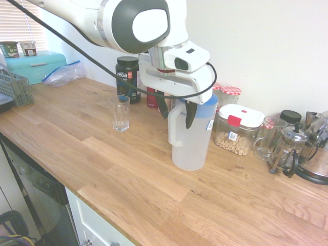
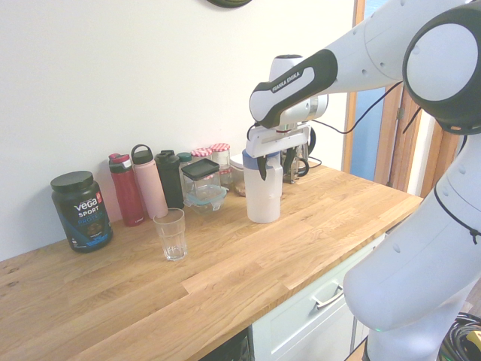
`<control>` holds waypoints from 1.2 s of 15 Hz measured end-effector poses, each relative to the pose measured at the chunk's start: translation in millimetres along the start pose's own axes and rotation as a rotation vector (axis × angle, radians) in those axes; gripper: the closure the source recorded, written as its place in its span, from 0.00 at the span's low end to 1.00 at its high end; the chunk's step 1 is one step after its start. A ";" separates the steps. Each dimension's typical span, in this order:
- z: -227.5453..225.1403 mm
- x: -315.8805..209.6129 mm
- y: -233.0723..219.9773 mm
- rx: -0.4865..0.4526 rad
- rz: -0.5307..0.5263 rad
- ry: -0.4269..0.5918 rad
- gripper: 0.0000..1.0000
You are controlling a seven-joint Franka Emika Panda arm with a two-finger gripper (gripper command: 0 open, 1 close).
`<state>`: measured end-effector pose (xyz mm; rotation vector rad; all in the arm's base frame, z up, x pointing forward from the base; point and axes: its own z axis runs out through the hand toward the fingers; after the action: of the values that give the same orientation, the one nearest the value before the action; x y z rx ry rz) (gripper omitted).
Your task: Pour me some water
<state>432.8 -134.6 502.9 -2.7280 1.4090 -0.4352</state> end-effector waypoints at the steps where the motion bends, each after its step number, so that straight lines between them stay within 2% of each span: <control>1: 1.1 0.5 -0.5 0.001 0.000 0.002 1.00; 18: 11.3 -2.4 -8.8 -0.007 -0.032 0.010 1.00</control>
<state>441.4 -128.6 493.0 -2.7614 1.3736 -0.4463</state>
